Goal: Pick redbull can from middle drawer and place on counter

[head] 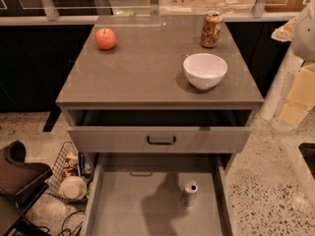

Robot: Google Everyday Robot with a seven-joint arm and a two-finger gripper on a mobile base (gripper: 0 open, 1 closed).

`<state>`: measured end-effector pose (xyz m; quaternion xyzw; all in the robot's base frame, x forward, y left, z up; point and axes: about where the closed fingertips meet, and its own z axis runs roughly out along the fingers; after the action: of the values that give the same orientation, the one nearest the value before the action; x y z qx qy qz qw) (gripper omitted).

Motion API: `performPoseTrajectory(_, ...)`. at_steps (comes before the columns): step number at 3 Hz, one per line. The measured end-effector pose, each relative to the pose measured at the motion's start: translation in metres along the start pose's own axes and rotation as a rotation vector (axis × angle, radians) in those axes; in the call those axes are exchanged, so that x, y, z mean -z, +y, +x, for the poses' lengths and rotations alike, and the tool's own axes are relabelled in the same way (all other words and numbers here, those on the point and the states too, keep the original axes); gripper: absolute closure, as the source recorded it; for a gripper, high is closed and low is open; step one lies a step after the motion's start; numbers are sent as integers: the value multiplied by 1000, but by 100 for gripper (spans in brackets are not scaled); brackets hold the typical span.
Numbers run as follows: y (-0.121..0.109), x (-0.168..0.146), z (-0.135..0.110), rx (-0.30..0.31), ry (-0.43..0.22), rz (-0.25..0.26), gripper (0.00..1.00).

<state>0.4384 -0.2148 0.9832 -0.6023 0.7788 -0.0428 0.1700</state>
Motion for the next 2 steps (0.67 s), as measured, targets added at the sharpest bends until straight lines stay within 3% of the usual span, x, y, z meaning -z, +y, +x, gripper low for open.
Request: performPoseTrajectory(2,1,2,1,0,-15,10,0)
